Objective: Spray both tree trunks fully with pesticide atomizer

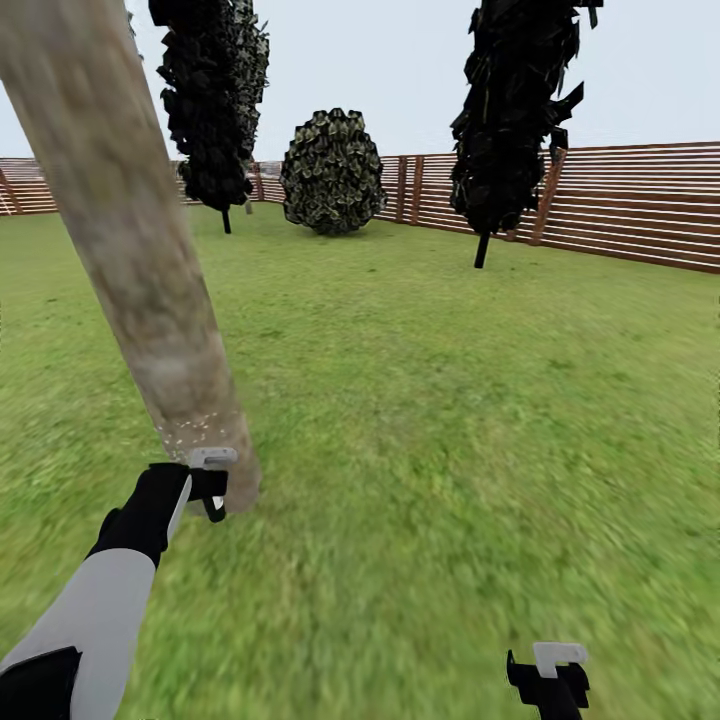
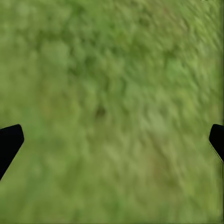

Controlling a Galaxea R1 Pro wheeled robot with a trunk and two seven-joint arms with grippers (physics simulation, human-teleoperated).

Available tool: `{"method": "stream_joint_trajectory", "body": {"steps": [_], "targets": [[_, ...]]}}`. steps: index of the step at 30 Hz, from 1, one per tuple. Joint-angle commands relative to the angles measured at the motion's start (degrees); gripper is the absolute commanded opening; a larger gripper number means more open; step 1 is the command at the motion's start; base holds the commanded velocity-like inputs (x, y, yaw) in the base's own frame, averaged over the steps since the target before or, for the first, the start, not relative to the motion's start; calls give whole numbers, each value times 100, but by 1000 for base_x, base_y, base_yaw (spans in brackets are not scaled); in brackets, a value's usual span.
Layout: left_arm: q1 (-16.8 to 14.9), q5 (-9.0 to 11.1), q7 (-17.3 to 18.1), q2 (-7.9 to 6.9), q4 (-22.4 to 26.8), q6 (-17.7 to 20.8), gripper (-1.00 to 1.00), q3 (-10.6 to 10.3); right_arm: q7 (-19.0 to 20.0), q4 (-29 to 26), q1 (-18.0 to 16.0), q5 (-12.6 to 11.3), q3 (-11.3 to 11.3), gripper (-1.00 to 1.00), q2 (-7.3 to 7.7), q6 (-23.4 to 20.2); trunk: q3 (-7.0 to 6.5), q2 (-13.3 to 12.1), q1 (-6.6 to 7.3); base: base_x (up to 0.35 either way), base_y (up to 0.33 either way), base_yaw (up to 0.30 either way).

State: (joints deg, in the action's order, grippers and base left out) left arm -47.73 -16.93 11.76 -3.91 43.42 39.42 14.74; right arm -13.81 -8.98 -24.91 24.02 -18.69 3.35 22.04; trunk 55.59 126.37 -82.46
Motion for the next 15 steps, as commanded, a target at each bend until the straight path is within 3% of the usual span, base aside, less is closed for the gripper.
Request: {"method": "stream_joint_trajectory", "body": {"steps": [1, 7, 15], "targets": [[-5, -60, 55, 4, 9, 21, -100, 20, -19, 10, -5, 59, -38, 100, -1, 19, 5, 2, 1, 16, -272, 67], [0, -60, 55, 11, 9, 15, -100, 13, -18, 10, -5, 60, -38, 100, -1, 19, 5, 2, 1, 98, -269, 204], [0, -64, 55, 13, 9, 13, -100, 12, -18, 10, -5, 61, -36, 100, -1, 19, 5, 2, 1, 195, -228, 246]]}}
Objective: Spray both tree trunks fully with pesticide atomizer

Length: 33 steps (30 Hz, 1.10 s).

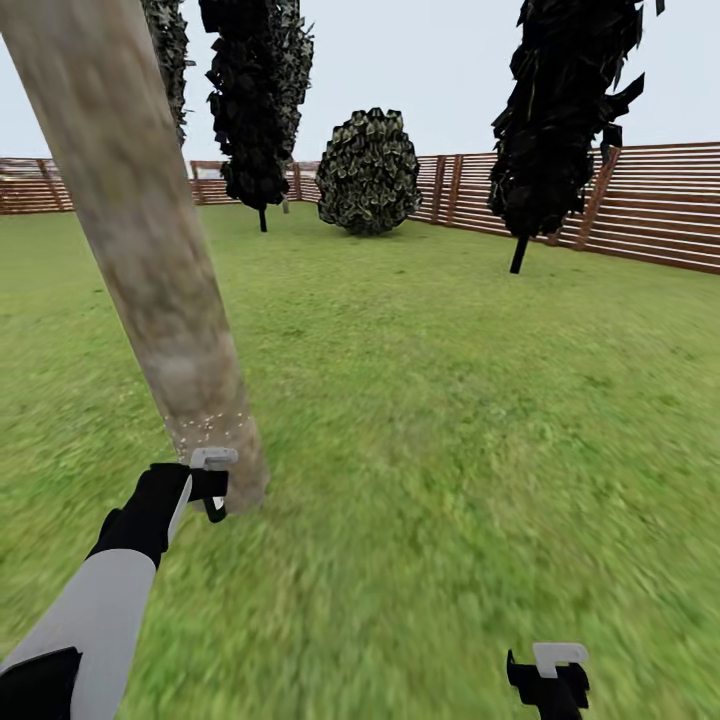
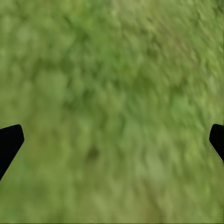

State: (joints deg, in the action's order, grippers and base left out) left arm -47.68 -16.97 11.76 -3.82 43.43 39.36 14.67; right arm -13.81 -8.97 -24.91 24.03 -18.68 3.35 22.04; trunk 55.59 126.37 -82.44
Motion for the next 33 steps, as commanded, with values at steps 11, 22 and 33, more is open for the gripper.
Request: {"method": "stream_joint_trajectory", "body": {"steps": [11, 22, 33], "targets": [[-5, -38, -181, 10, 0, 20, -100, 27, -16, 9, -5, 65, -39, 100, -1, 20, 5, 2, -1, 227, -202, 9], [4, -50, -187, 4, -1, 20, -100, 19, -16, 1, -5, 61, -32, 100, -1, 20, 5, 2, -1, 26, -267, 102], [191, -54, -199, -87, -73, -26, -100, 60, -16, 3, -5, 66, -33, 100, -1, 21, 5, 2, -1, 0, -273, 276]]}}
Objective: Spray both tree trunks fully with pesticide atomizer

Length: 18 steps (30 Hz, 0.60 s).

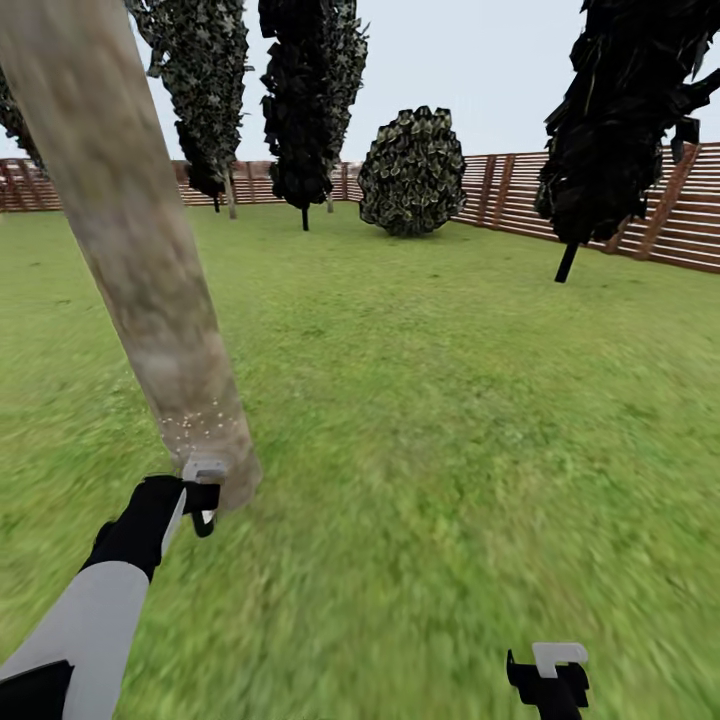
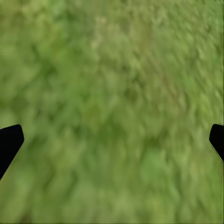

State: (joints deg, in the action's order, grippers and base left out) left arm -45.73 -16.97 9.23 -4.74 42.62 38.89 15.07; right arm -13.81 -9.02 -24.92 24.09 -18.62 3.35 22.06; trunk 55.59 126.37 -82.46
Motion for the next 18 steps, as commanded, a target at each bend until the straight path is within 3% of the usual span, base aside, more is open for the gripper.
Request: {"method": "stream_joint_trajectory", "body": {"steps": [1, 7, 15, 18], "targets": [[54, -55, 23, -8, 3, 8, -100, 33, -17, 10, -4, 60, -39, 100, -1, 18, 5, 2, 1, 0, -273, 278], [115, -52, -219, -27, -2, -4, -100, 23, -17, 13, -4, 60, -37, 100, -1, 20, 5, 2, 1, 89, -271, 254], [211, -52, -257, -44, 0, -21, -100, 50, -17, 14, -4, 61, -36, 100, -5, 18, 5, 2, 1, 212, -214, 39], [213, -44, -556, -28, 0, -22, -100, 44, -17, 14, -4, 61, -36, 100, -9, 18, 5, 2, 1, 238, -178, 231]]}}
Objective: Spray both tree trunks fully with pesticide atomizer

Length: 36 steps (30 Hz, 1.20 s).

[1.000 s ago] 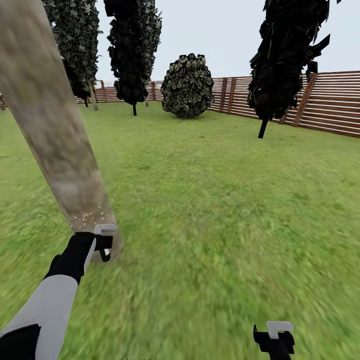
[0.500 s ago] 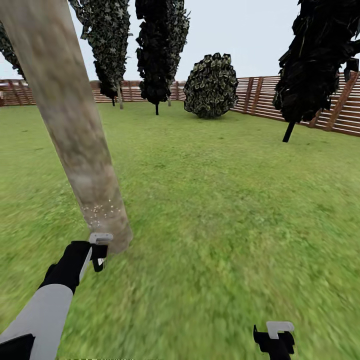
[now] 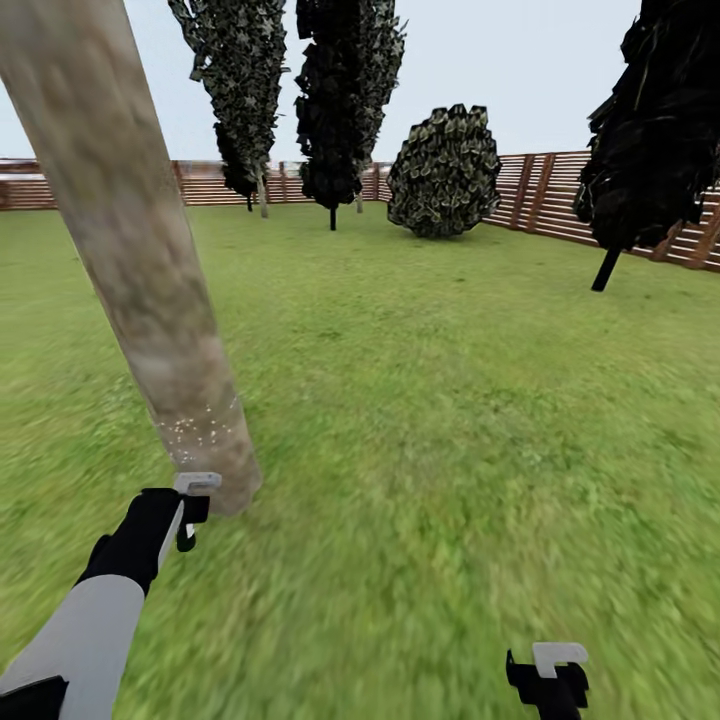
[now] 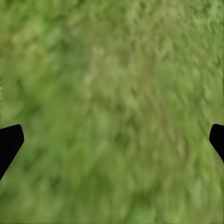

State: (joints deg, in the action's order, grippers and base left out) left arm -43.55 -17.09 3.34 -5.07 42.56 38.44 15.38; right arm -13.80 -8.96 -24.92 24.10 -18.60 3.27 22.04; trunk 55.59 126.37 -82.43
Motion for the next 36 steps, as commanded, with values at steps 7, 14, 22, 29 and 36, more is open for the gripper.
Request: {"method": "stream_joint_trajectory", "body": {"steps": [7, 14, 22, 29, 36], "targets": [[-4, -29, -75, 17, -2, 23, -100, 17, -18, 8, -4, 60, -38, 100, -1, 19, 5, 2, -1, 127, -78, 275], [81, -30, -151, 48, -129, 0, -100, -1, -18, 8, -4, 60, -38, 100, -1, 19, 5, 2, -1, 38, -41, 274], [245, -15, -571, 79, -186, -378, -100, -14, -18, 8, -4, 60, -38, 100, -1, 19, 5, 2, -1, 173, -212, 33], [267, 264, -752, 96, -252, -367, -100, 16, -18, 8, -4, 60, -38, 100, 3, 19, 5, 2, -1, 36, -266, 0], [268, 477, -739, 146, -241, -373, -100, 17, -18, 14, -4, 60, -38, 100, -1, 19, 5, 2, -1, 29, -275, 108]]}}
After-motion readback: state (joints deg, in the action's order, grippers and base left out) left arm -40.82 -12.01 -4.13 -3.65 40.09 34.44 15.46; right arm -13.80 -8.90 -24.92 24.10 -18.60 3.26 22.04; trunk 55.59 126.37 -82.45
